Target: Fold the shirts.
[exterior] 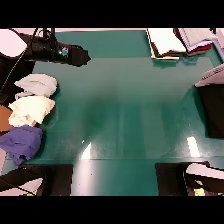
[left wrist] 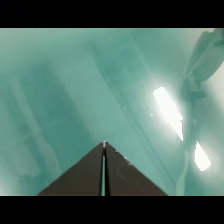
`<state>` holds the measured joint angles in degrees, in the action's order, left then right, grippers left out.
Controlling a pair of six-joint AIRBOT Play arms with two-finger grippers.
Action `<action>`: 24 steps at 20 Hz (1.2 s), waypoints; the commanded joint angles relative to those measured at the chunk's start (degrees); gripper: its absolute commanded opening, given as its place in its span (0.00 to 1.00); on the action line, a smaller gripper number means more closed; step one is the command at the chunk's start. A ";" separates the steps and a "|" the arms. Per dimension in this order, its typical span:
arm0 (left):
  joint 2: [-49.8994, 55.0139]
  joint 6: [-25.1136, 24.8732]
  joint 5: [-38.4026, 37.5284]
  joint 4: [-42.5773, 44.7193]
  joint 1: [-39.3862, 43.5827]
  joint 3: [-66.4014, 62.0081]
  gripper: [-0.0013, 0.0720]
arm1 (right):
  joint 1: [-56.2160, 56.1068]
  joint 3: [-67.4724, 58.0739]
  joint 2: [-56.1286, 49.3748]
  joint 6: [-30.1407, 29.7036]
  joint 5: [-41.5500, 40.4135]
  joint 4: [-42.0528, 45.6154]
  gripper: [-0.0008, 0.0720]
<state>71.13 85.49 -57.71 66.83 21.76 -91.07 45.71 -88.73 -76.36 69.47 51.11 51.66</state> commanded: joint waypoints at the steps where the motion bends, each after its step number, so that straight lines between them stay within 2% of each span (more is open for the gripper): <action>1: 0.04 -0.04 -1.09 0.28 0.02 -0.07 0.04 | 0.68 -1.88 1.42 0.00 0.52 4.76 0.03; 5: 0.04 -0.04 -1.11 0.44 0.02 -0.07 0.05 | 0.74 5.55 7.34 0.87 0.81 11.78 0.03; 8: 0.04 -0.50 -1.57 0.48 0.02 -0.04 0.05 | 1.44 14.21 13.66 6.97 1.81 19.28 0.03; 16: 0.04 -2.12 -1.53 0.48 0.02 -0.04 0.05 | 12.92 35.47 28.35 7.65 10.80 20.52 0.04; 17: 0.04 -2.54 -1.57 0.48 0.02 -0.04 0.05 | 14.51 37.81 29.49 7.65 10.84 20.55 0.24; 18: 0.04 -3.28 -1.88 0.46 0.02 -0.07 0.05 | 16.04 39.78 30.34 7.63 10.73 20.57 0.51; 19: 0.04 -3.50 -2.16 0.48 0.02 -0.04 0.05 | 17.81 41.18 30.77 7.63 10.88 20.98 0.68; 20: 0.04 -3.52 -2.25 0.48 0.02 -0.04 0.05 | 19.47 41.42 30.73 7.63 11.54 21.94 0.75; 24: 0.04 -3.50 -2.40 0.46 0.02 -0.04 0.05 | 23.67 34.60 30.60 7.63 14.29 18.93 0.75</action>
<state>71.13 82.26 -59.88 67.29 21.76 -91.07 66.57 -51.48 -46.30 77.08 63.59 72.69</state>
